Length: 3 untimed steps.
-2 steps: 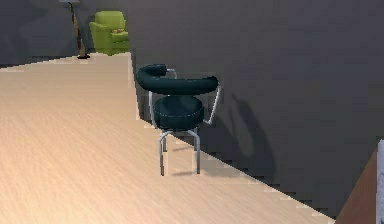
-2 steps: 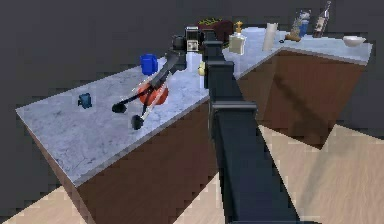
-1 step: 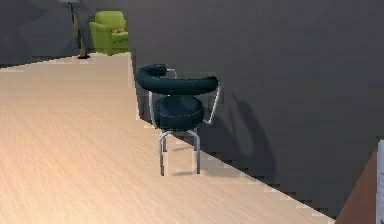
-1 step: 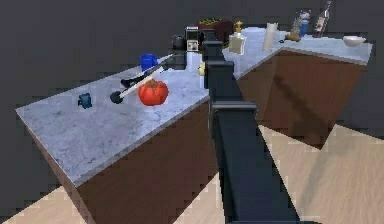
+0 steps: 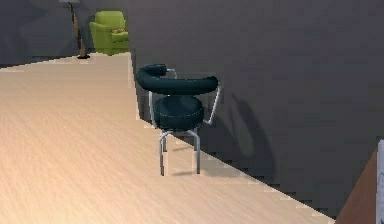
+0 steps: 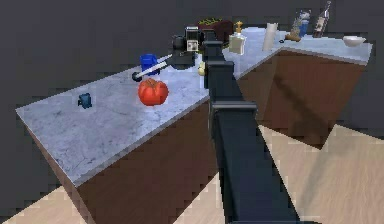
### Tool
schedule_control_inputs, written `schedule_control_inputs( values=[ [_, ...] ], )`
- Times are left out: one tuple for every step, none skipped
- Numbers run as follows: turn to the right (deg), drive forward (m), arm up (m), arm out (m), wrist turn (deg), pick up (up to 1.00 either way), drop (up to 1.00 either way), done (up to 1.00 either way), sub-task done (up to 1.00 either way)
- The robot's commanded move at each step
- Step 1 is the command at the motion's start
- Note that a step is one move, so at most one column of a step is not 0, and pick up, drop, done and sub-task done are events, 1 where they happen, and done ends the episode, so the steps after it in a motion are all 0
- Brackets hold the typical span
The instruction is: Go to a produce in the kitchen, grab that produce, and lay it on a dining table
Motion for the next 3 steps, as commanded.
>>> schedule_control_inputs(
  values=[
    [0.0,0.0,-0.1,0.0,0.0,0.0,0.0,0.0,0.0],
    [0.0,0.0,0.0,0.0,0.0,1.0,0.0,0.0,0.0],
    [0.0,0.0,0.1,0.0,0.0,0.0,0.0,0.0,0.0]
  ],
)
